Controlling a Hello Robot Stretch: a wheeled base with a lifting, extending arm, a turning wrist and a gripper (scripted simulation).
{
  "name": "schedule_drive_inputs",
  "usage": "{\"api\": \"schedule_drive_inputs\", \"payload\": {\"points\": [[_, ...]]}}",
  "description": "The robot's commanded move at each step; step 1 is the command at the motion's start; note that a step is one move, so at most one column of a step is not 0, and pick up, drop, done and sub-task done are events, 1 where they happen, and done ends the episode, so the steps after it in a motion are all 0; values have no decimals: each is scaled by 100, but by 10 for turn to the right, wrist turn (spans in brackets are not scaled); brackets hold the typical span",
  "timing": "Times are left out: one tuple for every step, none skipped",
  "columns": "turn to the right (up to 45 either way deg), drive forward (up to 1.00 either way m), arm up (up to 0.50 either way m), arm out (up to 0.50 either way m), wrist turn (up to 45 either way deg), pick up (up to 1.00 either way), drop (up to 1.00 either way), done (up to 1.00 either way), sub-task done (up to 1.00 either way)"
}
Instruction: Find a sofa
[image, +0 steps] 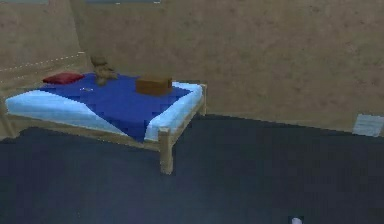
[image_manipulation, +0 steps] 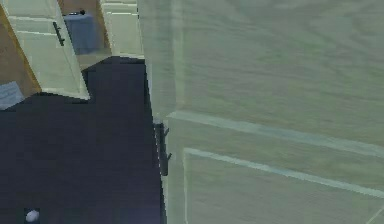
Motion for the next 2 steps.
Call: {"api": "schedule_drive_inputs", "payload": {"points": [[180,0,0,0,0,0,0,0,0],[0,40,0,0,0,0,0,0,0]]}}
